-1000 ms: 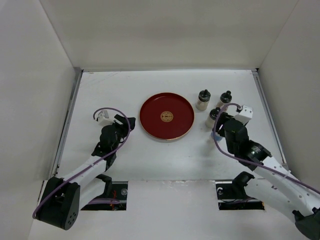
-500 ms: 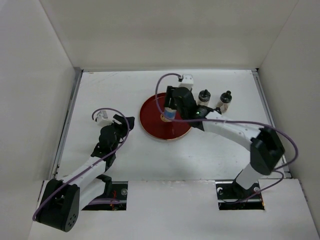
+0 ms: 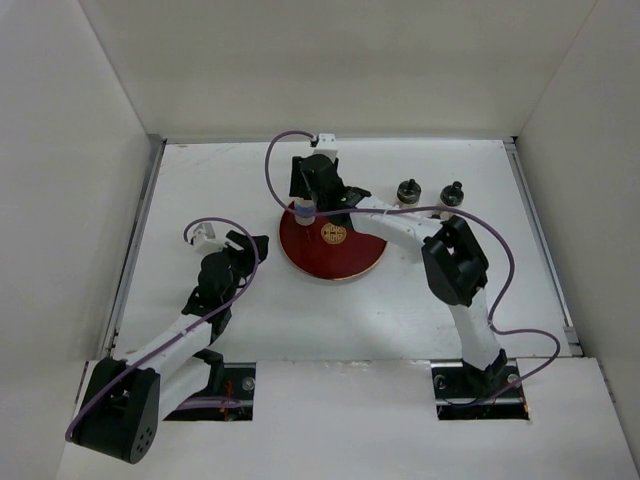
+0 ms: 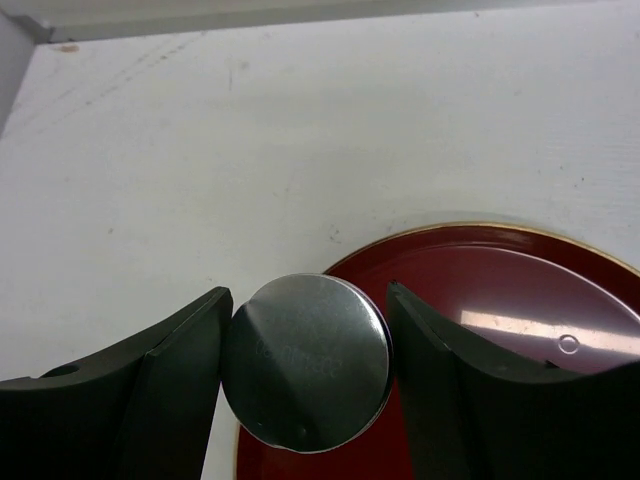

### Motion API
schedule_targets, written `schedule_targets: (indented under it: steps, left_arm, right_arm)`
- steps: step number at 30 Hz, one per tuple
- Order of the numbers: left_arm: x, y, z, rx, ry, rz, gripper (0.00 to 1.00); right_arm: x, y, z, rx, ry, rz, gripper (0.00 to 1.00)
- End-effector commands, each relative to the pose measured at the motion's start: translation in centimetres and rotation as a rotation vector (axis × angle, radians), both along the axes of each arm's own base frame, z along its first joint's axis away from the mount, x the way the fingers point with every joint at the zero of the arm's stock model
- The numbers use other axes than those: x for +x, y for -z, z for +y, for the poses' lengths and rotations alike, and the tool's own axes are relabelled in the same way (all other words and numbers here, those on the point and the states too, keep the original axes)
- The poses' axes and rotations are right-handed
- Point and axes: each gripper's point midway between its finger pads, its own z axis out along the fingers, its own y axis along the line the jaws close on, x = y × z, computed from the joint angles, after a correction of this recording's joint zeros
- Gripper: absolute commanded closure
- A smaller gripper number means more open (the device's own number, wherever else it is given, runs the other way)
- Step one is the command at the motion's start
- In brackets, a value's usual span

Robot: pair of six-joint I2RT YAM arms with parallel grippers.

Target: Organize the condiment bottles

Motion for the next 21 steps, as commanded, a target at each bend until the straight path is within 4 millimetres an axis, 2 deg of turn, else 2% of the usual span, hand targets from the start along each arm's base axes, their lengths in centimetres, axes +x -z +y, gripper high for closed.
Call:
schedule_targets:
  steps: [1,4,8,10,13,17,19,21]
  left_arm:
    - [0.3,-1.2,-0.2,-0.014,0.001,-0.047,0.40]
    - [0.3,-1.2,-0.2,-0.020,0.003,-0.047,0.40]
    - [0.3,-1.1,-0.2,-0.017,0.002,-0.043,0.40]
    - [0.3,-1.1,-0.2,-0.019,0.003,-0.043,0.40]
    - [0.2,-1.1,-0.5,-0.015,0.010,-0.043,0.40]
    - [0.2,-1.2,-0.4,-0.021,0.011,-0.047,0.40]
    - [0.2,-1.3,-0.4,-0.021,0.006,-0.050,0.40]
    - [0.2,-1.4,-0.4,-0.026,0.008,-0.052,0.40]
  right_arm:
    - [1.5,-5.9,0.7,0.110,0.026,-0.121,0.49]
    - [1.4,-4.7,0.6,0.089,0.031,-0.105,0.44]
    - [0.8,-4.4,0.4,0.081,0.030,-0.103,0.19]
    - [-0.1,-6.0,0.1,0.094,0.022,-0.118,0.08]
    - [-1.7,-9.4,-1.6,0.098,0.018,-0.172,0.03]
    - [-5.1,-13.0,-6.2,0.079,0.037,-0.244,0.03]
    - [-6.9,-12.7,-9.6,0.032,0.076,-0.249,0.05]
    - [-8.3,-11.1,-15.0,-0.034,0.179,-0.222,0.05]
